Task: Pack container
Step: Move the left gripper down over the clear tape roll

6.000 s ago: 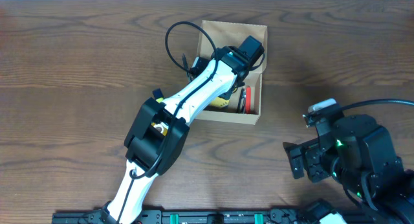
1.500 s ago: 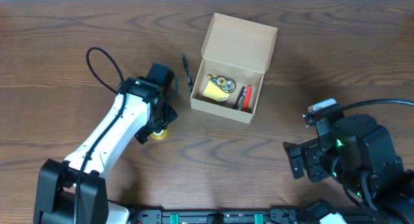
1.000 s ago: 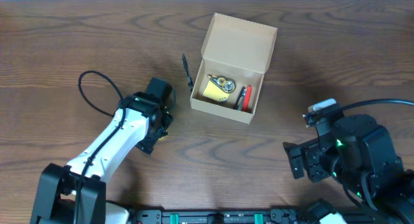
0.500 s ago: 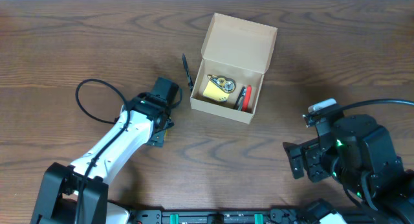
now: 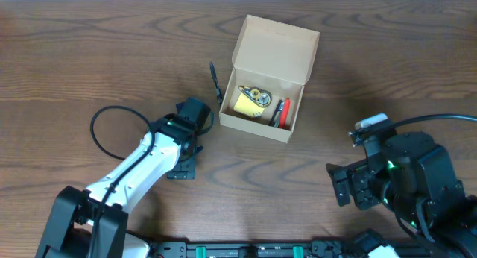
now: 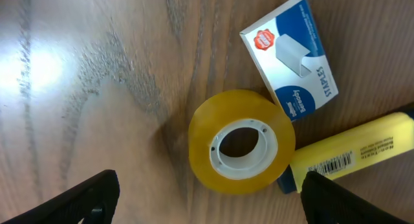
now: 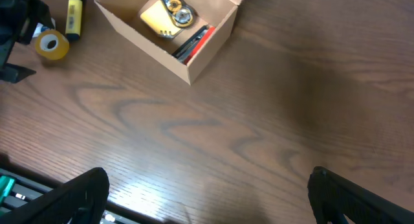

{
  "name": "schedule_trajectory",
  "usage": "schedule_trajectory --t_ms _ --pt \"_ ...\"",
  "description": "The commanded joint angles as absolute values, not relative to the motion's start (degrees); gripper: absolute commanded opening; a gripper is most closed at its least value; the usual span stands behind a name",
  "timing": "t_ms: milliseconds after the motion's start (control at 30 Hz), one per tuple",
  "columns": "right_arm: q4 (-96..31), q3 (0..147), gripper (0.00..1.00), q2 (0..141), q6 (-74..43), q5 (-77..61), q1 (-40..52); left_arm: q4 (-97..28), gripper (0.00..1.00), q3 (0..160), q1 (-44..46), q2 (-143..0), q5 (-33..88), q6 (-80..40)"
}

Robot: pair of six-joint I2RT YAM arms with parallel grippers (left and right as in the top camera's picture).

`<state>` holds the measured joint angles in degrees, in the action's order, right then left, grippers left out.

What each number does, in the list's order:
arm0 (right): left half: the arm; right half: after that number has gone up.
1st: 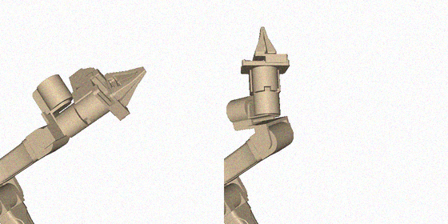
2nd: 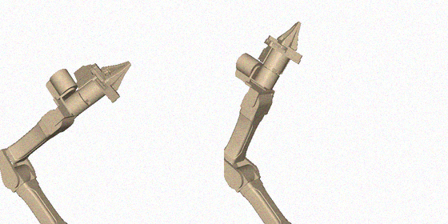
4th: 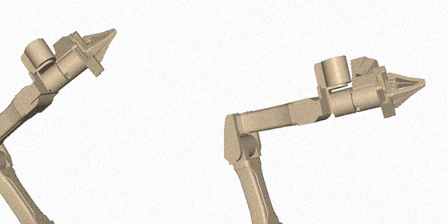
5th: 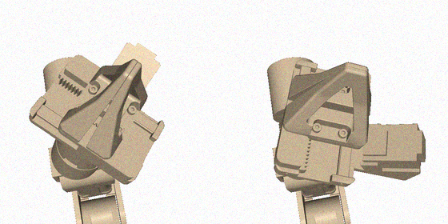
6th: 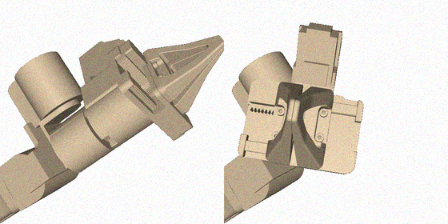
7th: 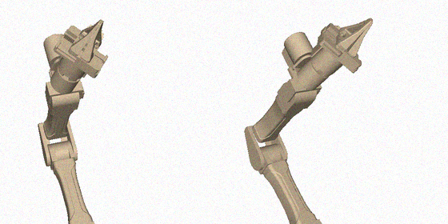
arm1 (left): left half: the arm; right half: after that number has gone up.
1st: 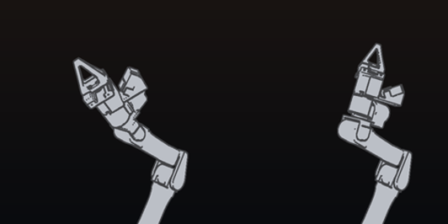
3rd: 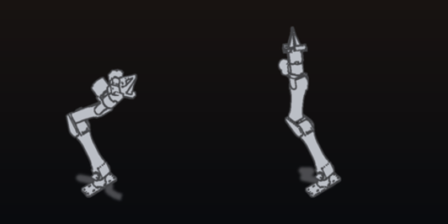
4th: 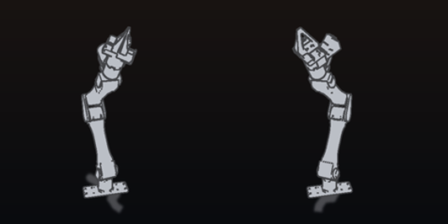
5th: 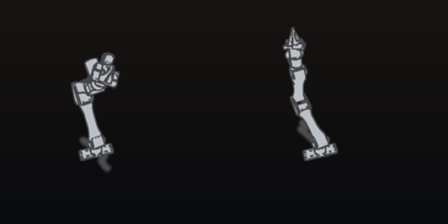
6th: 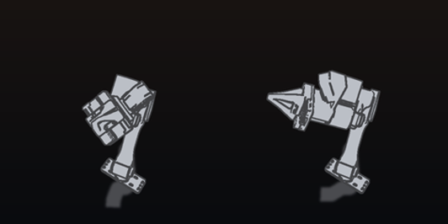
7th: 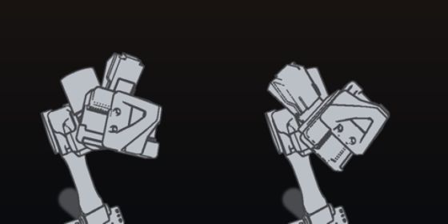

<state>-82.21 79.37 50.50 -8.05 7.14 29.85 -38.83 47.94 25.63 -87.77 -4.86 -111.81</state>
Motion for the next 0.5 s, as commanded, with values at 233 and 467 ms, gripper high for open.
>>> schedule_trajectory --t_ms 233,467 --pt "-82.2 79.4 0.99 50.5 -7.8 7.5 29.5 -31.9 0.92 43.1 25.6 -88.4 -8.0 -115.6" --pt "-82.2 79.4 0.99 50.5 -7.8 7.5 29.5 -30.6 0.9 42.6 25.6 -88.4 -10.6 -115.3"
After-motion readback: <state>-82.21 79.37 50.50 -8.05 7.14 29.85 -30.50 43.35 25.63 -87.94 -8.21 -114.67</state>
